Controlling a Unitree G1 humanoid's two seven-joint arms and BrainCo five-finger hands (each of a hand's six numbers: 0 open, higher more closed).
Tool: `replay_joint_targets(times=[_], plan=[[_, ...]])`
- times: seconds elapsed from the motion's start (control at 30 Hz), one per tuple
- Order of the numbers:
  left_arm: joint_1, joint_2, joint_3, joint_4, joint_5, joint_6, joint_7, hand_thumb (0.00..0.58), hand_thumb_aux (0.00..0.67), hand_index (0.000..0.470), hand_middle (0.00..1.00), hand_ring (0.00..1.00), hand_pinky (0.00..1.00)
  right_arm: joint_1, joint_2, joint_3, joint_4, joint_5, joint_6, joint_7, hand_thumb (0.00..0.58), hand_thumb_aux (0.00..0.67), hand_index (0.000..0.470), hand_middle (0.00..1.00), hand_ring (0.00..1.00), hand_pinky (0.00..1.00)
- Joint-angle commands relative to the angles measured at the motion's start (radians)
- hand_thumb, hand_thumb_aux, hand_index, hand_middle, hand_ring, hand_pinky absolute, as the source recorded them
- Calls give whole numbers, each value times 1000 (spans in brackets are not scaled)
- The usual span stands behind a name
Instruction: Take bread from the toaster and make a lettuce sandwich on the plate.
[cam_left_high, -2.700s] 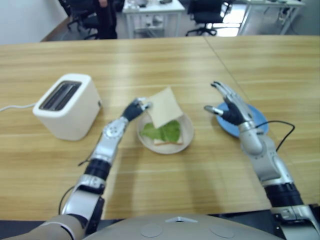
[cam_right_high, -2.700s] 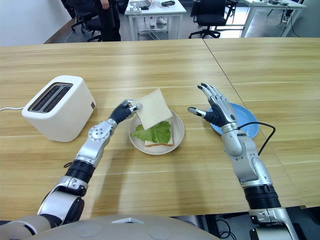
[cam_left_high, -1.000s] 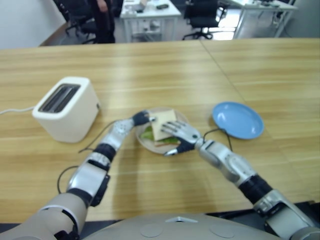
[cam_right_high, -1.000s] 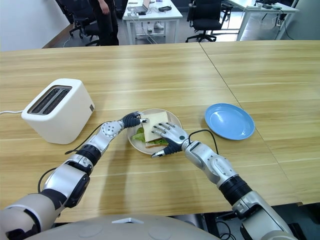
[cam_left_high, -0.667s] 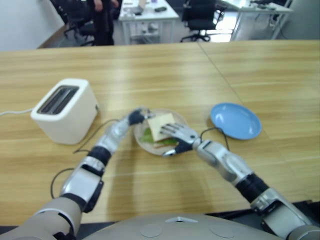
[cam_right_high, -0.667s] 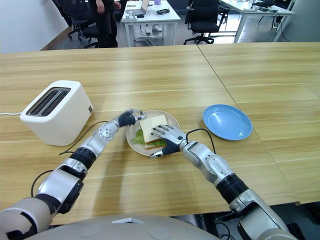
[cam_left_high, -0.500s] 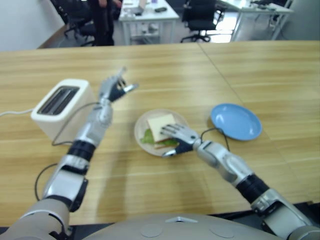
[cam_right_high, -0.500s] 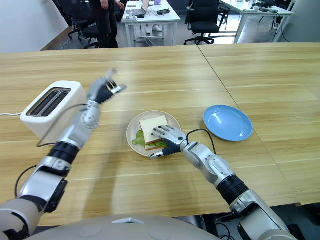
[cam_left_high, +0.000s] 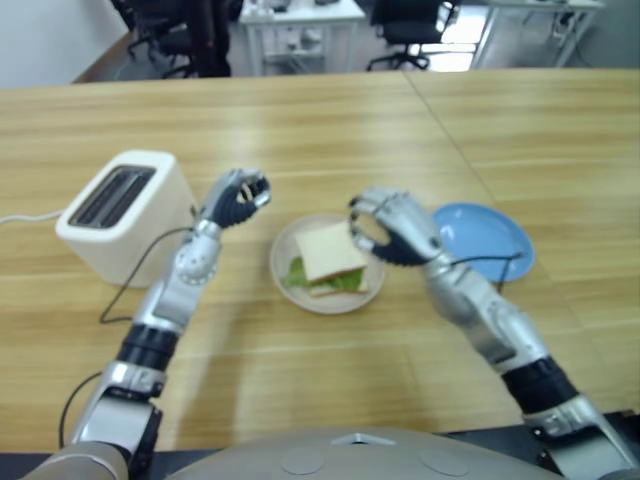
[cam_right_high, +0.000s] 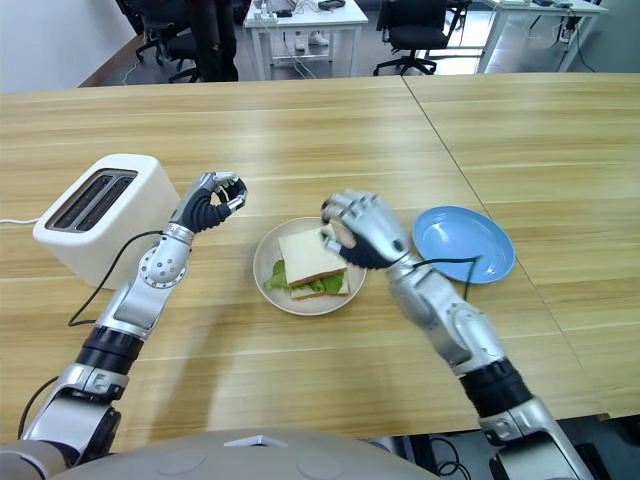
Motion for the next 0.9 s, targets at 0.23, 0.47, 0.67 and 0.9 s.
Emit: replay_joint_targets(times=[0.23, 0.47, 0.67, 0.9], plan=[[234, 223, 82, -340, -92, 216, -371, 580, 670, 460, 1000, 1000, 1000, 256, -146, -122, -111, 248, 122, 410, 580, 670, 460, 1000, 1000, 1000], [414, 377, -109, -429, -36, 237, -675, 580, 670, 460, 1000, 1000, 1000, 338, -217, 38, -42, 302, 208, 767, 580, 670, 460, 1000, 1000, 1000], [429, 361, -253, -337, 47, 296, -766, 580, 670, 460, 1000, 1000, 1000, 237, -144, 154, 101, 236, 213, 815, 580, 670, 460, 1000, 1000, 1000], [312, 251, -316, -167, 121, 300, -712, 580, 670, 460, 1000, 1000, 1000, 31, -58, 260, 358, 164, 174, 802, 580, 670, 460, 1000, 1000, 1000]])
